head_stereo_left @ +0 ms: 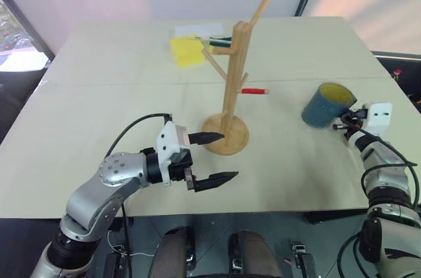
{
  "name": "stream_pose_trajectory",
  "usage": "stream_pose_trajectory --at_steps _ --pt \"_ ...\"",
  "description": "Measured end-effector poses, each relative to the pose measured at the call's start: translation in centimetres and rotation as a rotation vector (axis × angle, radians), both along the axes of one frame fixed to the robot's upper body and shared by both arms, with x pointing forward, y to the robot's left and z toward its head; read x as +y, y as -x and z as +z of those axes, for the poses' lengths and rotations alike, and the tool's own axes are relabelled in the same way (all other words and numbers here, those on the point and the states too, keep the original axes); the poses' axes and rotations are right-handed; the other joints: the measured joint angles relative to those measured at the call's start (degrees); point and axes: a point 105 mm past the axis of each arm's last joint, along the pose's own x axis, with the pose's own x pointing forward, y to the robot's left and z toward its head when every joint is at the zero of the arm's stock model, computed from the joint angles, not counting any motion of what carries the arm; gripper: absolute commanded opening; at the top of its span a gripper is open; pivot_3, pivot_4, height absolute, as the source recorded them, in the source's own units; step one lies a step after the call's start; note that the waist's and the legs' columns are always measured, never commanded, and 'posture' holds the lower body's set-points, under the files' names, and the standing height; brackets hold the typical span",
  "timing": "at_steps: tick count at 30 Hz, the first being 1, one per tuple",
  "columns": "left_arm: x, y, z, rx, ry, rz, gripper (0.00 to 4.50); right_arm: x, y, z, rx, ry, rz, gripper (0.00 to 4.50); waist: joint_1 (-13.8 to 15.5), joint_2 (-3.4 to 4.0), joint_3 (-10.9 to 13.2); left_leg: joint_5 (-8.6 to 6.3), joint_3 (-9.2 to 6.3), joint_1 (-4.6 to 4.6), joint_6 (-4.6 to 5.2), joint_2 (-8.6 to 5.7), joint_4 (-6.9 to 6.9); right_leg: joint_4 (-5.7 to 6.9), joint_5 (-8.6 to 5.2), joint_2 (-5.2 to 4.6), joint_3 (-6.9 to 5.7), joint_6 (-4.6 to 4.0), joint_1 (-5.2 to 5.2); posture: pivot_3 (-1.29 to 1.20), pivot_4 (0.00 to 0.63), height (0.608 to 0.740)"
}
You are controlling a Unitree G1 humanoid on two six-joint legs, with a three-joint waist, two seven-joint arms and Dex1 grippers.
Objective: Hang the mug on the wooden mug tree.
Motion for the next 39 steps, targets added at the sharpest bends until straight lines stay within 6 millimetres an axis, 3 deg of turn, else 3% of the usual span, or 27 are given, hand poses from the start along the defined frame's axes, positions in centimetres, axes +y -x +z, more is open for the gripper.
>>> stream_pose_trajectory --at_steps 6,10,15,21,29,39 --pt "0.0 0.0 0.0 0.002 0.001 0.006 4.50 1.1 0.6 0.6 -0.016 0.060 0.088 0.04 0.07 0.01 0.01 0.00 -0.01 0.00 0.00 0.01 -0.02 0.00 0.00 0.00 0.00 0.00 -0.01 0.00 0.150 0.730" --pt "1.6 -0.7 -0.3 0.017 -0.005 0.075 4.50 4.5 2.8 3.5 -0.055 0.323 0.326 0.04 0.10 0.18 0.09 -0.01 -0.01 -0.03 0.01 0.01 -0.09 -0.01 -0.02 -0.01 0.01 0.02 -0.08 0.00 0.150 0.730" --pt "4.4 -2.2 0.5 0.011 0.039 0.181 4.50 10.4 5.9 8.2 -0.113 0.629 0.632 0.04 0.08 0.16 0.12 -0.16 -0.06 0.03 0.23 0.08 -0.08 0.01 -0.01 0.02 0.00 0.01 -0.06 0.00 0.150 0.730" --pt "6.7 -3.3 0.8 0.009 0.045 0.235 4.50 14.6 7.1 10.5 -0.155 0.735 0.776 0.04 0.16 0.10 0.14 -0.16 -0.05 0.00 0.22 0.06 -0.04 -0.02 0.01 -0.04 0.00 -0.02 -0.08 0.00 0.150 0.730" --pt "7.0 -3.2 1.3 -0.011 0.042 0.214 4.50 17.5 7.3 13.6 -0.237 0.797 0.830 0.04 0.13 0.08 0.15 -0.03 -0.04 -0.23 0.02 0.06 -0.06 -0.04 0.01 -0.04 -0.02 -0.03 -0.30 0.00 0.150 0.730" --pt "6.4 -2.8 1.4 -0.013 0.056 0.188 4.50 19.5 7.8 14.5 -0.248 0.833 0.907 0.04 0.12 0.06 0.16 -0.05 -0.04 -0.26 0.08 0.05 -0.03 -0.04 0.01 -0.04 -0.02 -0.03 -0.31 0.00 0.150 0.730"
